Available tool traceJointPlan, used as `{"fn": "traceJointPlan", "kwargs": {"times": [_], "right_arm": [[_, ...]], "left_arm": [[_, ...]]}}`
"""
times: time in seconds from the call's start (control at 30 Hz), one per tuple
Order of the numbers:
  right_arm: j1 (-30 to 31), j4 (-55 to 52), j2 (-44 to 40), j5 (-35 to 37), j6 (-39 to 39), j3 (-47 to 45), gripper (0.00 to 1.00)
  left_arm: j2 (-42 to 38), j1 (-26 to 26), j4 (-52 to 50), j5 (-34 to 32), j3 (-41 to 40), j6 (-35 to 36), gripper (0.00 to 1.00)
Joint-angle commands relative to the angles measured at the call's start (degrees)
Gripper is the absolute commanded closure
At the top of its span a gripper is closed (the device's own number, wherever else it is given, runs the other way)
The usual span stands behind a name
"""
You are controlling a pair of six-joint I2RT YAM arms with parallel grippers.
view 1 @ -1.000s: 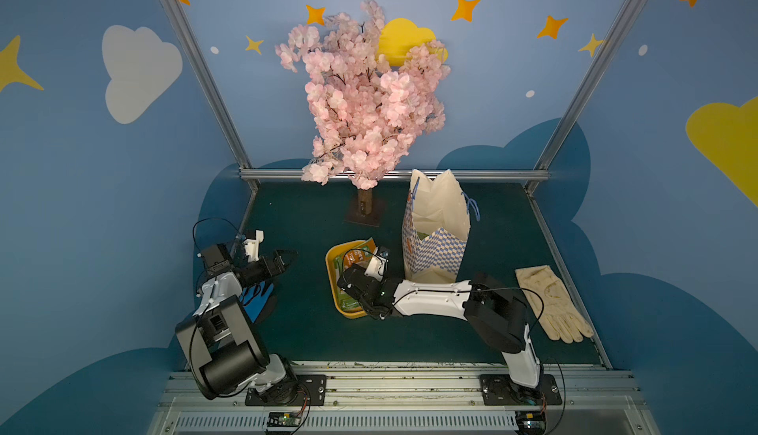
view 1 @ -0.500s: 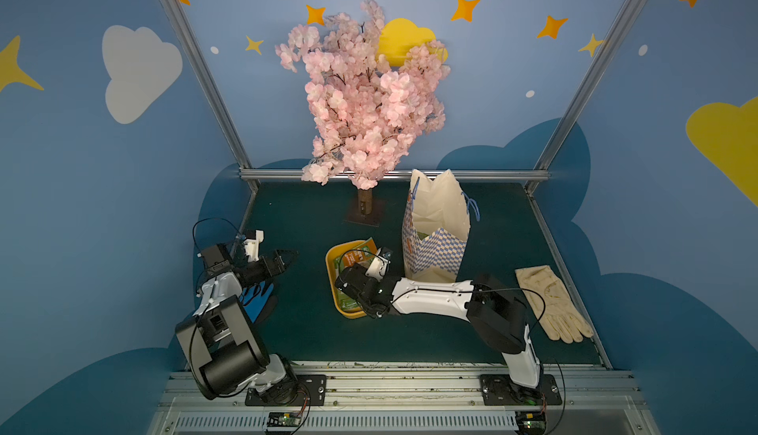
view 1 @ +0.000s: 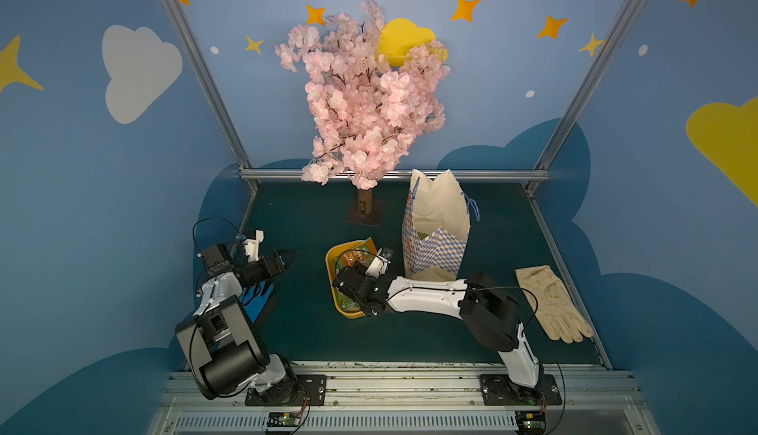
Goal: Place the condiment packets inside the bag
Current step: Pick up the condiment packet from the storage box.
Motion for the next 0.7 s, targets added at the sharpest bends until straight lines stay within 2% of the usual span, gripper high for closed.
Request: {"fn": "traceJointPlan", "kwargs": {"times": [0.0, 0.23, 0.37, 0.5, 0.57, 0.67], "right_arm": [[-1.2, 2.1, 1.7, 0.7, -0.9, 0.6, 0.18], [-2.6, 5.8, 3.8, 0.3, -3.8, 3.0, 0.18], [-3.4, 16.1, 4.0, -0.7, -8.9, 1.0, 0.22], [-3.0, 25.2, 3.2, -2.1, -14.7, -1.1, 0.37], [-2.4, 29.3, 2.0, -1.0, -17.1, -3.0, 0.48], [-1.5, 35.5, 0.2, 0.1, -21.9, -5.8, 0.71]], "left_arm": [[-0.7, 0.1, 0.1, 1.2, -0.4, 0.9, 0.00], [-0.7, 0.1, 0.1, 1.0, -0.4, 0.8, 0.00], [-0.7, 0.2, 0.2, 1.0, -0.4, 0.8, 0.00], [-0.5, 0.2, 0.2, 1.0, -0.4, 0.8, 0.00], [-0.5, 0.2, 0.1, 1.0, -0.4, 0.8, 0.00], [-0.6, 0.2, 0.1, 1.0, -0.4, 0.9, 0.00]]}}
